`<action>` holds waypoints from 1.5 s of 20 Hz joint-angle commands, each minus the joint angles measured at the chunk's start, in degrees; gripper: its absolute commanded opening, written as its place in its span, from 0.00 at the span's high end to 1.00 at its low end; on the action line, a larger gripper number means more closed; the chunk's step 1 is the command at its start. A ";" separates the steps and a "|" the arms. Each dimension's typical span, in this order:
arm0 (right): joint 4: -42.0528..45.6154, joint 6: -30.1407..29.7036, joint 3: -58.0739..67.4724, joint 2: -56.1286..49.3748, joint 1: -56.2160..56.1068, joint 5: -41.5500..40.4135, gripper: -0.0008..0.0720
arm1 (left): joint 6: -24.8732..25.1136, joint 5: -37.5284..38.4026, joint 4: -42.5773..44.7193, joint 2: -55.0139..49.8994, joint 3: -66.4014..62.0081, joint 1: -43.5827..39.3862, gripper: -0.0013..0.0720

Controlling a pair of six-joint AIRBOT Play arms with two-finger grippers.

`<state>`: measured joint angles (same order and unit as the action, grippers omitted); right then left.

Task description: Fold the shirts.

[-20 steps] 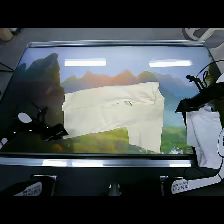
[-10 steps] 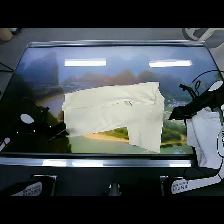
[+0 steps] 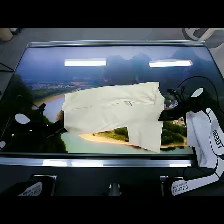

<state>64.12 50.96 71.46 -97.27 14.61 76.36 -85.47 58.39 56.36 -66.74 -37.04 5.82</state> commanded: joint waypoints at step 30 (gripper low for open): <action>13.40 -2.10 33.22 37.77 -1.18 5.53 0.96 | 1.49 16.70 22.10 10.69 -66.79 3.02 0.95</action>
<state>75.88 47.05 104.60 -50.81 13.39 70.48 -83.96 64.86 72.95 -48.36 -105.73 8.78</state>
